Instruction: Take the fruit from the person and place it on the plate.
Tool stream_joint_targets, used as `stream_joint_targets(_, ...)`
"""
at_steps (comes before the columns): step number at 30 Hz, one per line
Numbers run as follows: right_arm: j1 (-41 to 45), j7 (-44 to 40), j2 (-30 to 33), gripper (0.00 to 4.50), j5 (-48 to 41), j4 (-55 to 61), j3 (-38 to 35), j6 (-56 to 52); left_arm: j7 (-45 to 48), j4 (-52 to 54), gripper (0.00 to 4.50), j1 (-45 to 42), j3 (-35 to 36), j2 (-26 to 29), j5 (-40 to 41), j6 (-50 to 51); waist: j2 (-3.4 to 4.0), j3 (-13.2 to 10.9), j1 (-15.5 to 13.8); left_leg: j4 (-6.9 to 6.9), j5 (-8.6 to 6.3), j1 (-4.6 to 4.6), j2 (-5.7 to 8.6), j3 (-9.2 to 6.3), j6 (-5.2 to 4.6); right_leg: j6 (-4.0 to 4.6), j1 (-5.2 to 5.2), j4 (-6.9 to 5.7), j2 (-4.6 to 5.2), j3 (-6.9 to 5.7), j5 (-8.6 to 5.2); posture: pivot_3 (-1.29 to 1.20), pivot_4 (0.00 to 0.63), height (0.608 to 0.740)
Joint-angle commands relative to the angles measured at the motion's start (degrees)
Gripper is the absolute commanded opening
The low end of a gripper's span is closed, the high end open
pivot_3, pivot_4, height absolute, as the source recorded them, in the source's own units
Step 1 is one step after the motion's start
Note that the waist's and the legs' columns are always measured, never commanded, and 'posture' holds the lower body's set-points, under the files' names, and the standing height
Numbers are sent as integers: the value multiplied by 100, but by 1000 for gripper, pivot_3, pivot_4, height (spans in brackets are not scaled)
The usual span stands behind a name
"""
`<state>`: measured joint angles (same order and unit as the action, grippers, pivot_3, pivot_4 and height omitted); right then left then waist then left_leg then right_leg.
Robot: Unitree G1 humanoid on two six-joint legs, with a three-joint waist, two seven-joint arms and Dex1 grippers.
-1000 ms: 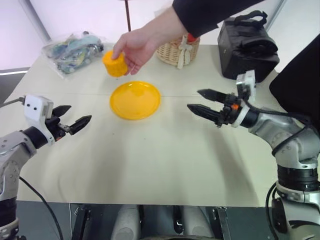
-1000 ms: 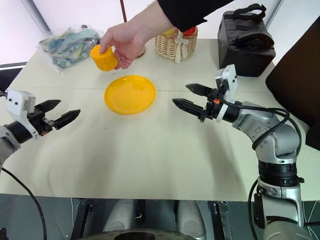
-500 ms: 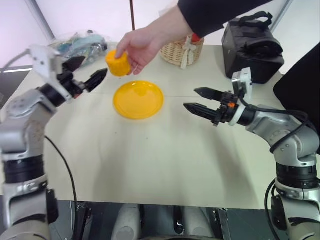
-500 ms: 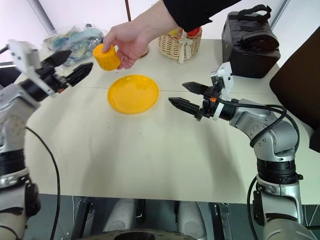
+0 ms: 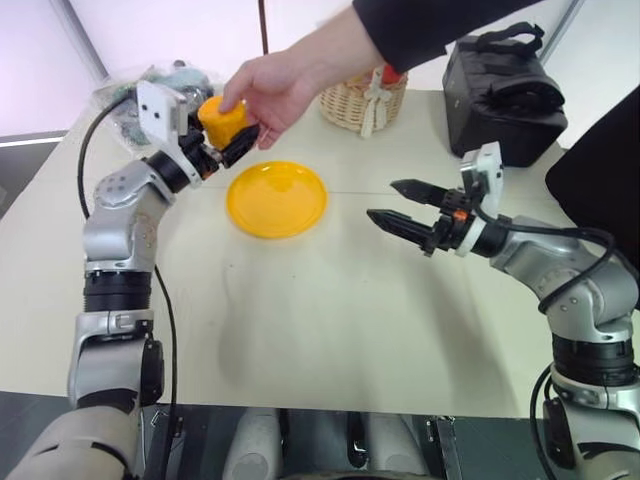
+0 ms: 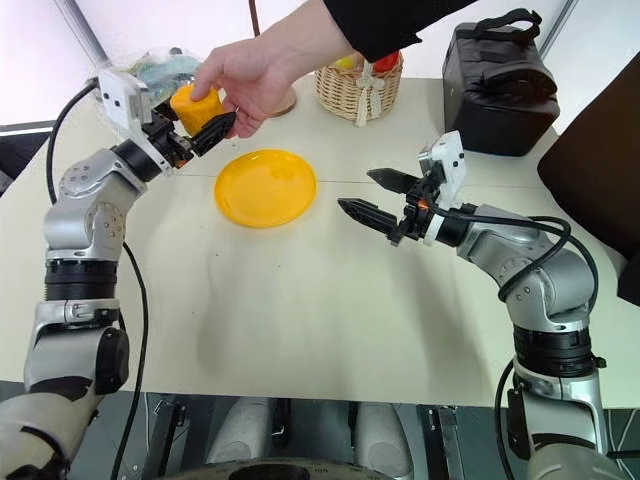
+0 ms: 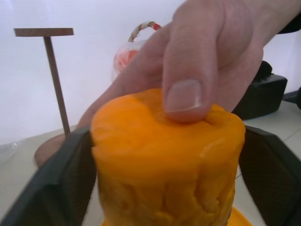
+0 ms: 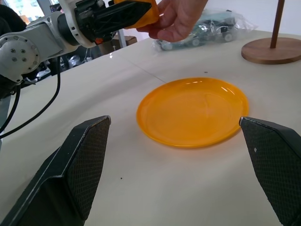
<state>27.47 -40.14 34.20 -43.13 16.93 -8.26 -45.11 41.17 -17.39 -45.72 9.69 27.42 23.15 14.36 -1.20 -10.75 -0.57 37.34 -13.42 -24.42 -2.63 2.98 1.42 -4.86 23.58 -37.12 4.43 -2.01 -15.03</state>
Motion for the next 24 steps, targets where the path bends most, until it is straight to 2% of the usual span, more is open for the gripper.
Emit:
stream_joint_targets(1, 22, 51, 37, 4500, -97, 269, -178, 59, 87, 88, 2539, -192, -18, -3, -21, -148, 0, 0, -1, 0, 0, 0, 0, 0, 0, 0, 0, 0, 0, 0, 0, 0, 150, 740)
stream_joint_targets(8, 32, 56, 38, 4500, -79, 221, -153, 83, -12, 38, 2534, -188, 15, 9, -108, -75, 0, 0, 0, 0, 0, 0, 0, -1, 0, 0, 0, 0, 0, 0, 0, 0, 150, 740)
stream_joint_targets(11, 19, 26, 17, 4500, -49, 161, -100, 103, 67, -24, 2534, 73, -297, -126, -354, -157, 0, 0, -1, 0, 0, 0, 0, -1, 0, 0, 0, 0, 0, 0, 0, 0, 150, 740)
stream_joint_targets(18, -14, 68, -101, 4500, 61, 87, 18, 165, -772, -1669, 2534, 92, -643, -906, -1327, -1841, -2, -1, -16, 8, 0, -1, 2, -2, -1, -1, -4, 0, 1, -1, 1, 0, 150, 740)
stream_joint_targets(24, -129, 100, -46, 4500, 92, 188, -25, 136, -1181, -3018, 2534, -293, -631, -1276, -1620, -2777, -2, -1, -15, 6, 0, -3, 2, -2, -1, -1, 0, 0, 1, -3, 1, 0, 150, 740)
